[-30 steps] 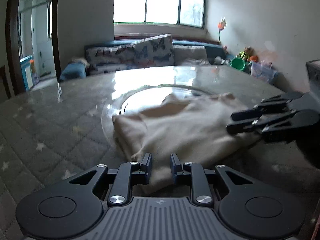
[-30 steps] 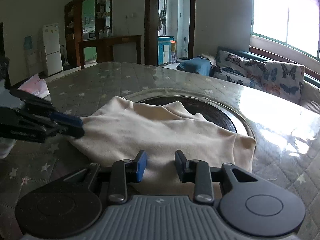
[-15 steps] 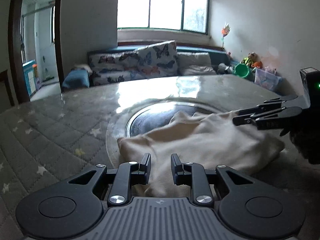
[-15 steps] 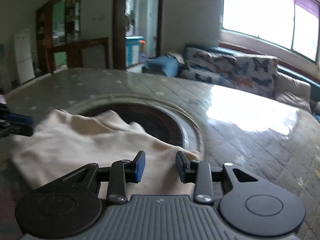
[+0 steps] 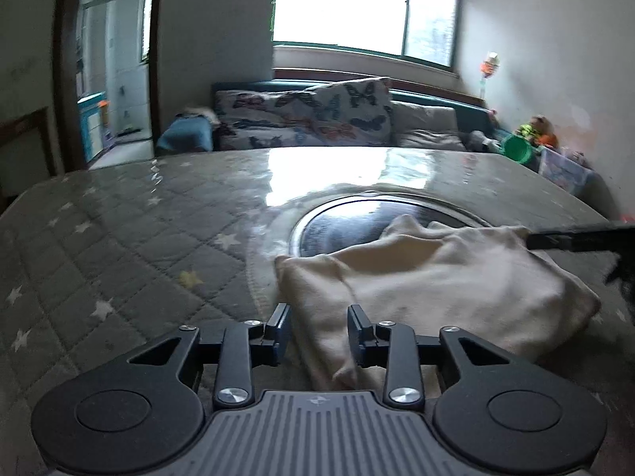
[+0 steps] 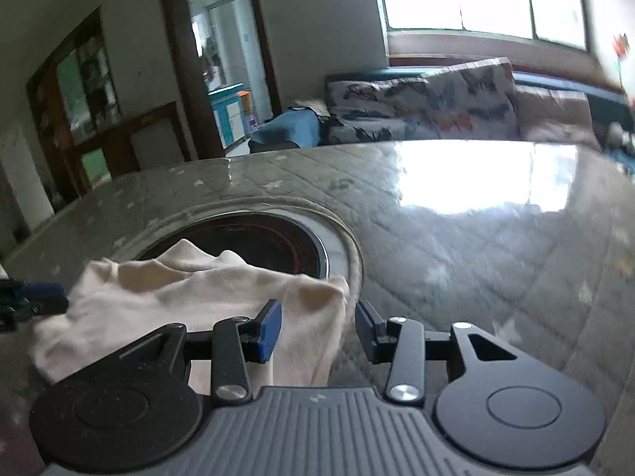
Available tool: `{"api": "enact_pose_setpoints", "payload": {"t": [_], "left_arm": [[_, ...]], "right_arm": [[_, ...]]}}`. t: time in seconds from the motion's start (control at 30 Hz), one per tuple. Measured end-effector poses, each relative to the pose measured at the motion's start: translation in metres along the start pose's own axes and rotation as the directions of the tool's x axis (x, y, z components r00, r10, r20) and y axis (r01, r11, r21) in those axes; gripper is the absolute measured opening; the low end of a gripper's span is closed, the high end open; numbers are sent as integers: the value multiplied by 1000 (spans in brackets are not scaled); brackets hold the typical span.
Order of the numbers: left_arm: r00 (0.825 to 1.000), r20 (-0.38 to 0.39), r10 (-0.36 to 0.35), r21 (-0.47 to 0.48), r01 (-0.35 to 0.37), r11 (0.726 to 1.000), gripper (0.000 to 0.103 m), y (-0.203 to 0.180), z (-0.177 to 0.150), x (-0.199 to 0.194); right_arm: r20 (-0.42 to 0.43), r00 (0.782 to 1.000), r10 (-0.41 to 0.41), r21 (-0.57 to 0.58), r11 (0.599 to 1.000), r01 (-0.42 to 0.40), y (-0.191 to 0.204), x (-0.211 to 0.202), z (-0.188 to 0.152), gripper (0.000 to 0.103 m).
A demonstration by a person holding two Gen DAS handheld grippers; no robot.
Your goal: Fold clothes
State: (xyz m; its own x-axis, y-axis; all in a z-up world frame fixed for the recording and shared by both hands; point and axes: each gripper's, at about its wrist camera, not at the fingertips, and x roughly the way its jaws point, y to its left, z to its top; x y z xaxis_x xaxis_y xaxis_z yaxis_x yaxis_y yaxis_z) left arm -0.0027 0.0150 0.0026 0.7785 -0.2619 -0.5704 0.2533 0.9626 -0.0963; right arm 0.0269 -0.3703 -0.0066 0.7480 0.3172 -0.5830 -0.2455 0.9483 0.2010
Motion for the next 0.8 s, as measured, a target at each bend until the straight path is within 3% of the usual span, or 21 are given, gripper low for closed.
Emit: {"api": "enact_pose_setpoints", "payload": {"t": [0.03,0.1,0.27,0.43,0.6,0.77,0.8], "left_arm": [[1000,-5,3,-19,-3,1000,36,2,0,1],[1000,-19,1,-55,-2,998,49,5,1,2],[999,-36,-1,-82,-1,997,49,4,1,4],[999,-53,0,-97,-5,995,49,0,1,8],[998,-62,16,-78,-20,997,49,-9,1,9],[997,-69,24,-95,-30,995,50,-13,2,9],[997,-70,17,-93,-23,995,48,-15,2,10]], "right_arm": [[-5,1000,10,25,1000,-10,-3,-1,-1,41],[-18,999,39,74,997,-38,-9,-2,-4,42],[-29,996,81,120,990,-77,-11,-1,-10,47],[-25,997,71,80,994,-69,3,0,-13,47],[-6,1000,1,5,1000,-1,15,-1,-14,45],[-13,1000,14,9,1000,-14,16,3,-17,46],[-15,1000,26,8,1000,-26,18,3,-17,43]]}}
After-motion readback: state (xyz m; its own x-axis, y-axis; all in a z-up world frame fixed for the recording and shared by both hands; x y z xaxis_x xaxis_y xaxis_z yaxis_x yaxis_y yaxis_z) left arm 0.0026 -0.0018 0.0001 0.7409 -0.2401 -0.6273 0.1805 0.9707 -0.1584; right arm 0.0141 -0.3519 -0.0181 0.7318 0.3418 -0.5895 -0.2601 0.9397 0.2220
